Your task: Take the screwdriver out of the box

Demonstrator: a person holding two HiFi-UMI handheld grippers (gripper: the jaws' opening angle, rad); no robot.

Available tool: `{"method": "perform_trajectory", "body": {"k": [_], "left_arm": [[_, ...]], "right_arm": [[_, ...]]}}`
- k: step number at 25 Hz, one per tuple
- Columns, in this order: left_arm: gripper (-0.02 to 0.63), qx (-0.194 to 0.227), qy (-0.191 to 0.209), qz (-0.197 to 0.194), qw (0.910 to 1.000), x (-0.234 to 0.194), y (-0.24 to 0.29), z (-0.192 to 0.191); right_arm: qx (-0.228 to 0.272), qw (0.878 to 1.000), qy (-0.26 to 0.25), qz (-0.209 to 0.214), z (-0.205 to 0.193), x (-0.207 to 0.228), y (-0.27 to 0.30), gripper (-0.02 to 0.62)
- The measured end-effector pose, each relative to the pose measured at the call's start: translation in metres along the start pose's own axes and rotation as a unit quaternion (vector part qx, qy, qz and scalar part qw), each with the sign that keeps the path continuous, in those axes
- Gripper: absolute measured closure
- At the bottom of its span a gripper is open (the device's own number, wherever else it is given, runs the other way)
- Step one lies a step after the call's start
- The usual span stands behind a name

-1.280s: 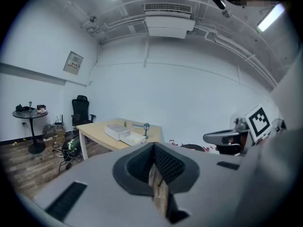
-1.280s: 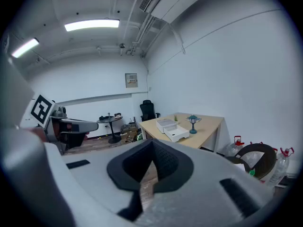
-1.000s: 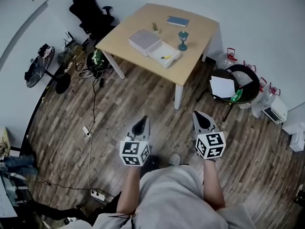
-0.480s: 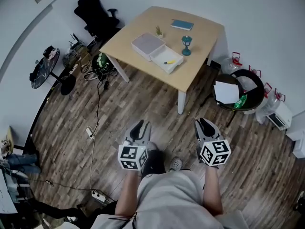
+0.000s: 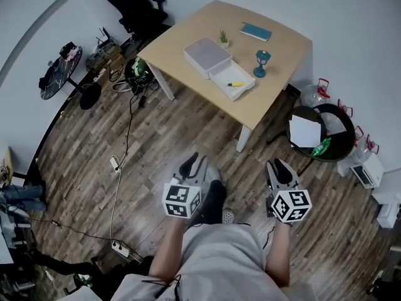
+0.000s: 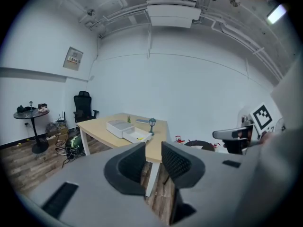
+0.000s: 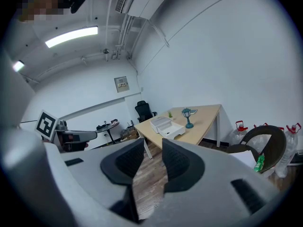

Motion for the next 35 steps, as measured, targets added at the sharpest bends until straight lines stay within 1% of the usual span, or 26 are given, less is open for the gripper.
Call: {"method": "perform_trajectory", "body": {"k": [4,12,16,21,24,29,32,35], "left_arm": [[0.508,0.007,-0.016,0.008,0.9998,-0.031,0.017,0.010],[0.508,0.017,-0.035,0.016,0.9991,-0.108,0.049,0.033],[0.508,0.022,-0.045,0.010,0.9987,-0.140,0.070,0.048],[0.507,0.026,-0.061,-0.002,0.9978,-0.177,0.097,0.061],[0.506,0.027,-0.071,-0.009,0.9970,-0.199,0.112,0.063],[0.503,0.028,-0.097,-0.034,0.9944,-0.229,0.136,0.065],[0.503,0.023,-0.101,-0.038,0.9939,-0.243,0.142,0.063],[0.503,0.013,-0.098,-0.042,0.9942,-0.253,0.147,0.058]], "right_arm": [[-0.007,1.000,-0.018,0.010,0.019,-0.005,0.039,0.472],[-0.029,0.998,-0.051,0.028,0.048,-0.034,0.127,0.472],[-0.042,0.996,-0.071,0.030,0.060,-0.045,0.161,0.472],[-0.067,0.993,-0.093,0.022,0.069,-0.050,0.199,0.472],[-0.085,0.990,-0.108,0.017,0.070,-0.053,0.220,0.471],[-0.105,0.985,-0.138,0.019,0.078,-0.060,0.262,0.471],[-0.116,0.980,-0.160,0.025,0.081,-0.063,0.285,0.469],[-0.130,0.973,-0.189,0.033,0.083,-0.065,0.307,0.466]]}}
Point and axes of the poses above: the fingertips, and each gripper's own axes: y forward along the fingers, x to its right, z out of its top, the point moved 1 cm from there along -y, backward along the fingers, and after that the axes turned 15 degrees about -z, right-handed, at the moved point
